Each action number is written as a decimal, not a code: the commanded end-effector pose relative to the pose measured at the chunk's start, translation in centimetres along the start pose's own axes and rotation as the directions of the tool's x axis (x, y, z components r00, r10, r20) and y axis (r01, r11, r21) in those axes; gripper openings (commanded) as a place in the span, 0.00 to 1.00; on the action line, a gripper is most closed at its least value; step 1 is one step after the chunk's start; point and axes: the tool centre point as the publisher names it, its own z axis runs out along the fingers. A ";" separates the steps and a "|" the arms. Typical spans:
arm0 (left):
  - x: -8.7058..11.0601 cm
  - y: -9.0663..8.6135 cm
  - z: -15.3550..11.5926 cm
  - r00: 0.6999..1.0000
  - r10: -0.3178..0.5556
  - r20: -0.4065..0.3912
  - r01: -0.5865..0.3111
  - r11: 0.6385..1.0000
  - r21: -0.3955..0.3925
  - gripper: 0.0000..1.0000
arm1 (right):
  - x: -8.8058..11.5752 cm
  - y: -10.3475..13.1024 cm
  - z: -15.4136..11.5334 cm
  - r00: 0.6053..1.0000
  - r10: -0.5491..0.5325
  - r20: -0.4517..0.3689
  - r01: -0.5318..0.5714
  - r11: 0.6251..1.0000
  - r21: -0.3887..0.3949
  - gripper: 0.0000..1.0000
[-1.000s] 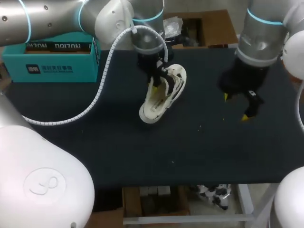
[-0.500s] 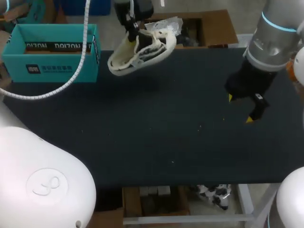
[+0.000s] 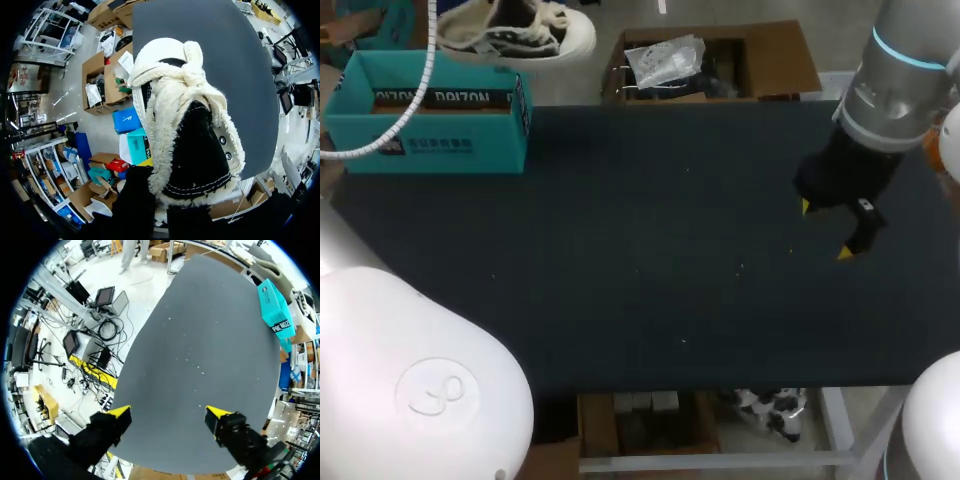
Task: Open the shoe tongue, take the insole out of the shoe, put the insole back into the shoe, and pack the shoe into the shoebox
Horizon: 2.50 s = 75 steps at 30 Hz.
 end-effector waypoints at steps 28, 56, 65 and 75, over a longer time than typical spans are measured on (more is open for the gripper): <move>0.4 16.5 13.8 0.989 -0.046 -0.141 0.039 0.998 -0.054 0.00 | -3.7 3.4 0.8 0.970 0.242 -0.014 -0.241 0.970 0.029 1.00; -0.1 17.6 28.0 0.906 0.010 -0.423 -0.026 0.999 -0.033 0.00 | -3.7 3.4 0.8 0.970 0.242 -0.014 -0.241 0.970 0.029 1.00; 0.6 17.6 26.0 0.924 0.005 -0.383 -0.024 0.999 -0.045 1.00 | -3.7 3.4 0.8 0.970 0.242 -0.014 -0.241 0.970 0.029 1.00; 2.5 17.7 17.8 0.962 -0.030 -0.271 0.026 0.999 -0.019 1.00 | -3.7 3.4 0.8 0.970 0.242 -0.014 -0.241 0.970 0.029 1.00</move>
